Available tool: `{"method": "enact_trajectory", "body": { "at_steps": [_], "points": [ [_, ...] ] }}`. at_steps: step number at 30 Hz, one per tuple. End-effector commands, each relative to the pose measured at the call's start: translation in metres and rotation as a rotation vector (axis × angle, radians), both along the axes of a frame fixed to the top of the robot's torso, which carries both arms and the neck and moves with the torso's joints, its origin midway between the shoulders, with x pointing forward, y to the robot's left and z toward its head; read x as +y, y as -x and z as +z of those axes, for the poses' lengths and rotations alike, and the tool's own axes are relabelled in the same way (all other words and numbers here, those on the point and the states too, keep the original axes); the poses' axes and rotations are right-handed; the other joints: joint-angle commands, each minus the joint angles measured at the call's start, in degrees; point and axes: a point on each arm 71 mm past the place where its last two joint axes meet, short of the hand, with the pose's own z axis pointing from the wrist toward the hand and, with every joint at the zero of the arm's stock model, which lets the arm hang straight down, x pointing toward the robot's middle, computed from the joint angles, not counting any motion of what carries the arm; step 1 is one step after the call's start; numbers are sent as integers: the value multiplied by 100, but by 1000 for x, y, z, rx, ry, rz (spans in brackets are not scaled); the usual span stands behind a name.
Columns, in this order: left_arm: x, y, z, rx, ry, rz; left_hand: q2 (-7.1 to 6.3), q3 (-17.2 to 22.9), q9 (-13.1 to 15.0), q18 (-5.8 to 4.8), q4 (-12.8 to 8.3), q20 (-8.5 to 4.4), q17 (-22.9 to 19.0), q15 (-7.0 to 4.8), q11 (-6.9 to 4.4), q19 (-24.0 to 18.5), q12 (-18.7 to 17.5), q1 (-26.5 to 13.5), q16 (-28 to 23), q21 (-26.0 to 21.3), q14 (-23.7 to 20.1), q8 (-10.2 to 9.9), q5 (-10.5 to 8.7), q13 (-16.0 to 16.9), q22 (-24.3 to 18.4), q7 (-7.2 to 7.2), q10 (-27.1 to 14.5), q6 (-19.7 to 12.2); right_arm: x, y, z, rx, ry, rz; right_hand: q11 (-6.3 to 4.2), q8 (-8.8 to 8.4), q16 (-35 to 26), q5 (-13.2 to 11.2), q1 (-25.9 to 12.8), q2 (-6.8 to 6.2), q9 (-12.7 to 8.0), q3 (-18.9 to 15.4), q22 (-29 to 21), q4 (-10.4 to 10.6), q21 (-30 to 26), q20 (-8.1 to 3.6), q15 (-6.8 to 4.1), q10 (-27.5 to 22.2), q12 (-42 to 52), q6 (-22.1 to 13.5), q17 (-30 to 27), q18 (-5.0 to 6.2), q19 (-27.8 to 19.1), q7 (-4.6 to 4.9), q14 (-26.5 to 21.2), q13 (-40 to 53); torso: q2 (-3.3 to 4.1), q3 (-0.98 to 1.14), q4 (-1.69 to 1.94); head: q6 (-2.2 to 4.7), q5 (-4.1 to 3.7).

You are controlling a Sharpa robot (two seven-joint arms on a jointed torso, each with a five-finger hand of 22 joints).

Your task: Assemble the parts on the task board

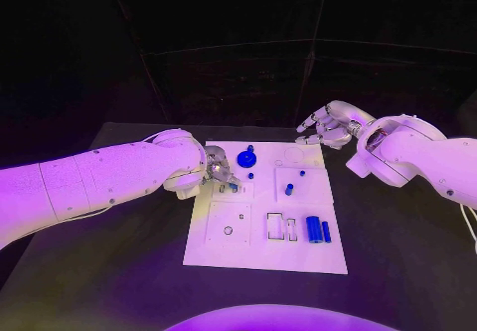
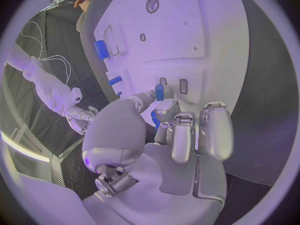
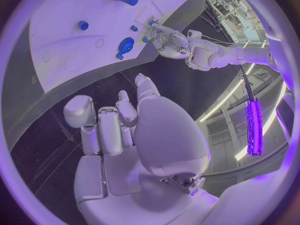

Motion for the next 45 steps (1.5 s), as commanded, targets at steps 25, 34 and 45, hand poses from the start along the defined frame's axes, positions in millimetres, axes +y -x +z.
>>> {"method": "enact_trajectory", "body": {
  "at_steps": [25,34,45],
  "points": [
    [2,2,-5,31,-62,-31,18,1054,26,-40,-1007,0,1509,8,11,45,-68,-54,18,12,606,41,16,-85,17,-42,9,5,5,-1,1,1,-4,18,-5,33,-38,37,-69,-10,-5,-47,-31,14,-47,-23,-33,-20,-17,-15,-15,74,-43,-8,152,-13,6,0,-7,-24,16],
    [1,3,-5,41,-65,-46,6,1062,31,-39,-1017,0,1509,8,10,45,-84,-64,18,10,606,47,20,-109,14,-44,5,9,7,-1,1,4,-4,22,-5,34,-42,40,-69,-7,-5,-47,-32,16,-48,-23,-33,-19,-15,-16,-21,74,-43,-8,151,-11,9,-4,-3,-45,14],
    [3,3,-5,44,-69,-46,3,1065,33,-40,-1020,0,1509,8,9,46,-95,-67,18,11,606,49,21,-124,17,-45,1,12,8,-1,0,6,-4,24,-6,40,-46,60,-62,4,-6,-42,-39,17,-53,-23,-34,-23,-17,-20,-24,75,-44,-8,151,-16,8,-1,-5,-80,-1]
  ]
}}
